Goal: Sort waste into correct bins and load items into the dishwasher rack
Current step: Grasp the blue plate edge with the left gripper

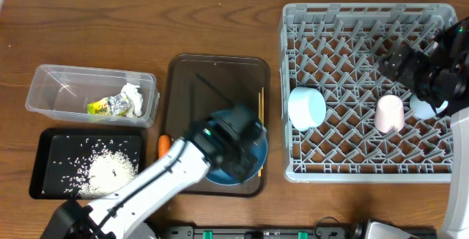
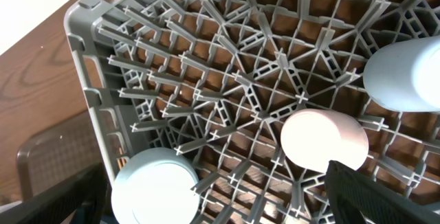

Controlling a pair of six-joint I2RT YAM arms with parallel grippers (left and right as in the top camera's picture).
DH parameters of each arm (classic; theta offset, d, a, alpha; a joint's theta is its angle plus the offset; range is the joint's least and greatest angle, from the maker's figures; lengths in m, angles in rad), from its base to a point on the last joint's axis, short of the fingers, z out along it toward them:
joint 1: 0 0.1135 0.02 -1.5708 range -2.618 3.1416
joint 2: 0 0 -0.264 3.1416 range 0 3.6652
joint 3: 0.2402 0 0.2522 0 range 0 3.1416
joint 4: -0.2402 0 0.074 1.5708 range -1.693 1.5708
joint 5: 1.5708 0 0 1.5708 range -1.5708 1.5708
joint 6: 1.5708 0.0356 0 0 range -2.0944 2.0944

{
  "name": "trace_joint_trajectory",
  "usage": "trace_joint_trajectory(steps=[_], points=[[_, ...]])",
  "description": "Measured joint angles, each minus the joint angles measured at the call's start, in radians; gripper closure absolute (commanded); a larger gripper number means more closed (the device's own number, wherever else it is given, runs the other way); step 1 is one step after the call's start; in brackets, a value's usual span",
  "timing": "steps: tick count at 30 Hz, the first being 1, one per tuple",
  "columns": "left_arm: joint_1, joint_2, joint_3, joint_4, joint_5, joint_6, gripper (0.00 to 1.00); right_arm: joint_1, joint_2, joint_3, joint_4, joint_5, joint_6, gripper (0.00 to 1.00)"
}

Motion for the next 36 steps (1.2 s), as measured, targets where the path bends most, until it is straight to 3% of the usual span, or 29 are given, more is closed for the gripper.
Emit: trace_joint_trajectory(steps=[9, 14, 16, 17, 19, 20, 29, 36], points=[[-0.085, 0.139, 0.0, -0.002, -0.051, 0.027, 0.39, 0.0, 0.0, 0.0, -0.002, 0.0, 0.0, 0.06], [-0.086, 0.242, 0.0, 0.001, -0.056, 0.045, 0.5, 0.0, 0.0, 0.0, -0.005, 0.0, 0.0, 0.06], [-0.086, 0.265, 0.0, 0.008, -0.056, 0.051, 0.61, 0.0, 0.0, 0.0, -0.005, 0.0, 0.0, 0.06], [-0.086, 0.274, 0.0, 0.015, -0.054, 0.054, 0.74, 0.0, 0.0, 0.0, -0.005, 0.0, 0.0, 0.06], [-0.087, 0.279, 0.0, 0.028, -0.057, 0.061, 0.91, 0.0, 0.0, 0.0, -0.005, 0.0, 0.0, 0.06], [-0.087, 0.276, 0.002, 0.034, -0.065, 0.064, 0.94, 0.0, 0.0, 0.0, -0.005, 0.0, 0.0, 0.06], [-0.061, 0.217, 0.044, -0.023, -0.168, -0.013, 0.94, 0.0, 0.0, 0.0, -0.005, 0.0, 0.0, 0.06], [-0.01, 0.053, 0.091, 0.021, -0.162, -0.108, 0.94, 0.0, 0.0, 0.0, -0.005, 0.0, 0.0, 0.06]])
